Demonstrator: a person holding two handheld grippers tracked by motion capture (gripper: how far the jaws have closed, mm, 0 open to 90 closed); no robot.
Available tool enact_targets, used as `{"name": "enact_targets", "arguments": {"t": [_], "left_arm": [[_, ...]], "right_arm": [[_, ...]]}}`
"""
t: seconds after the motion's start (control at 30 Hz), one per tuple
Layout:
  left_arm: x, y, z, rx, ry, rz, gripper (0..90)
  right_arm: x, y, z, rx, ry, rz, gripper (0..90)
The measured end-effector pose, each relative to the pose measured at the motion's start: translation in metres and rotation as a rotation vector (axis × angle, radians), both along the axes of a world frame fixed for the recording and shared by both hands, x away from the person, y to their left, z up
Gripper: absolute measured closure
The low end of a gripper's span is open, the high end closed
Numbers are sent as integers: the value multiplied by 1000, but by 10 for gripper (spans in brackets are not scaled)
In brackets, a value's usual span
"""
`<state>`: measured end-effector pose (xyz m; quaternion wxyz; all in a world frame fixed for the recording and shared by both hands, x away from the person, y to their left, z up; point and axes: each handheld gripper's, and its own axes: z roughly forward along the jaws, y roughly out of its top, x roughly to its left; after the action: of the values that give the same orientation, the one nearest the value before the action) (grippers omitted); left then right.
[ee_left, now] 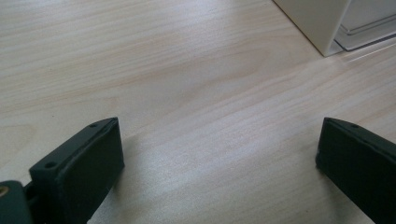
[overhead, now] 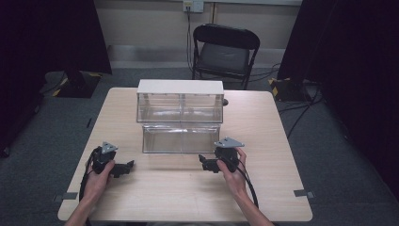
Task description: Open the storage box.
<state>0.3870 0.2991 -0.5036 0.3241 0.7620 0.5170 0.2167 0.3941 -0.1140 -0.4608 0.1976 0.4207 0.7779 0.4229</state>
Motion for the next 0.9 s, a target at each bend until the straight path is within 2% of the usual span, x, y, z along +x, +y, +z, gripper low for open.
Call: {"name": "enact_targets", "arguments": {"t": [0.43, 0.53, 0.63, 0.9], "left_arm": [[0, 0, 0, 0, 0, 0, 3], [0, 0, 0, 0, 0, 0, 3], [0, 0, 0, 1, 0, 0, 3], [0, 0, 0, -1, 1, -2, 3]], "right_arm": [[-1, 0, 1, -9, 1, -6, 113], [-2, -2, 3, 11, 3, 10, 106], [-3, -2, 5, 10, -7, 14, 105], [-3, -2, 6, 19, 0, 15, 103]]}}
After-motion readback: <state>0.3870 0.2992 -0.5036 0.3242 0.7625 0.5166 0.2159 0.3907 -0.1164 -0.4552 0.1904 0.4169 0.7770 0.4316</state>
